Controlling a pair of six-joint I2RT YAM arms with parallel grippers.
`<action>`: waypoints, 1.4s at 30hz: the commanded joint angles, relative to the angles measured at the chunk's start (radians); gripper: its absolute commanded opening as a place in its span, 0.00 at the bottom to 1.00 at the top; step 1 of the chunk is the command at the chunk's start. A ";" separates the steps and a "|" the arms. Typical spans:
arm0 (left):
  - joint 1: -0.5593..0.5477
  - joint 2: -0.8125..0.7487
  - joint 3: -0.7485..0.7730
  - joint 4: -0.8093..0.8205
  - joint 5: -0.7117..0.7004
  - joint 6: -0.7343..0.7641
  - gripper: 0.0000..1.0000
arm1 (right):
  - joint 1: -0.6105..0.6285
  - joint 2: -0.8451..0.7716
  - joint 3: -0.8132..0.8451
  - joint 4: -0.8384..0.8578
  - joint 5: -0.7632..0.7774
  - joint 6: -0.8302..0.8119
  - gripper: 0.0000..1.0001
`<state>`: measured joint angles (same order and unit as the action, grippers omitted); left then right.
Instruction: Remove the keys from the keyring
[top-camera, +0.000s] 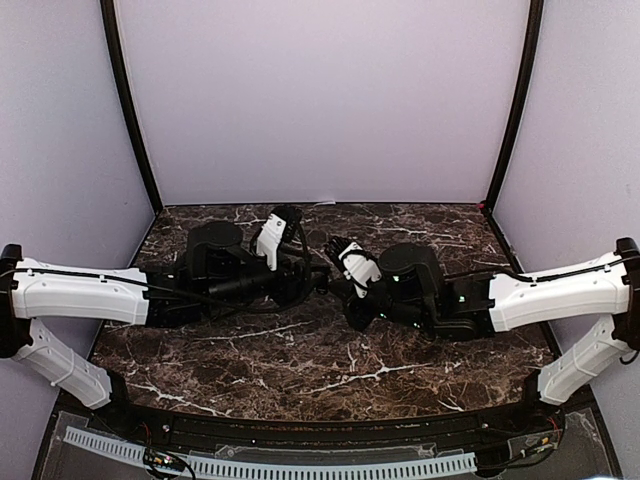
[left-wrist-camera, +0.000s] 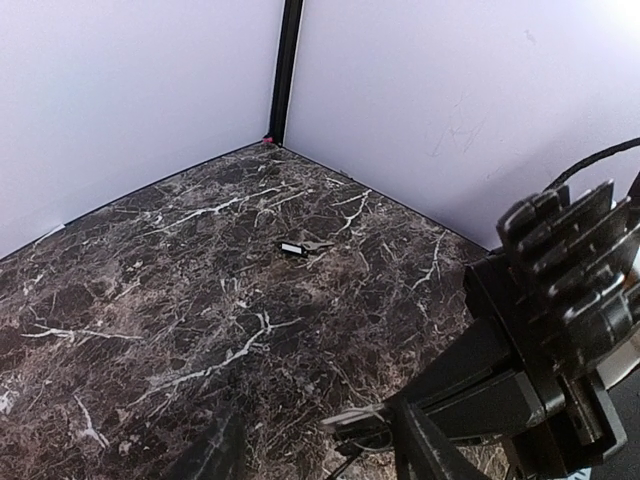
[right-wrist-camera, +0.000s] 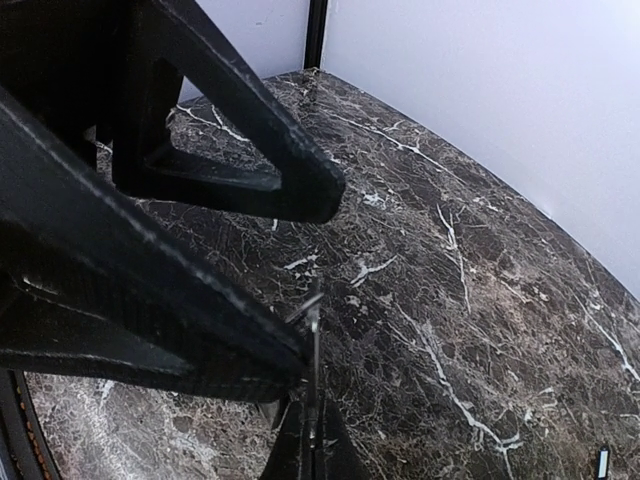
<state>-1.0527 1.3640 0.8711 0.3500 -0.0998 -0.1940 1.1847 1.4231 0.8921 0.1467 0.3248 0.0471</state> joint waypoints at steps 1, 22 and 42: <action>-0.007 0.007 0.037 0.023 -0.020 0.015 0.53 | 0.003 0.009 0.032 0.007 0.024 0.014 0.00; -0.010 -0.002 0.016 0.026 0.019 -0.029 0.03 | 0.003 0.007 0.023 0.010 0.049 0.023 0.00; -0.010 -0.031 -0.067 0.227 0.041 -0.132 0.00 | 0.020 -0.086 -0.094 0.110 -0.101 -0.215 0.00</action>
<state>-1.0649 1.3609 0.8268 0.4747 -0.0624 -0.2829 1.1851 1.3552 0.8078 0.1886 0.2806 -0.1143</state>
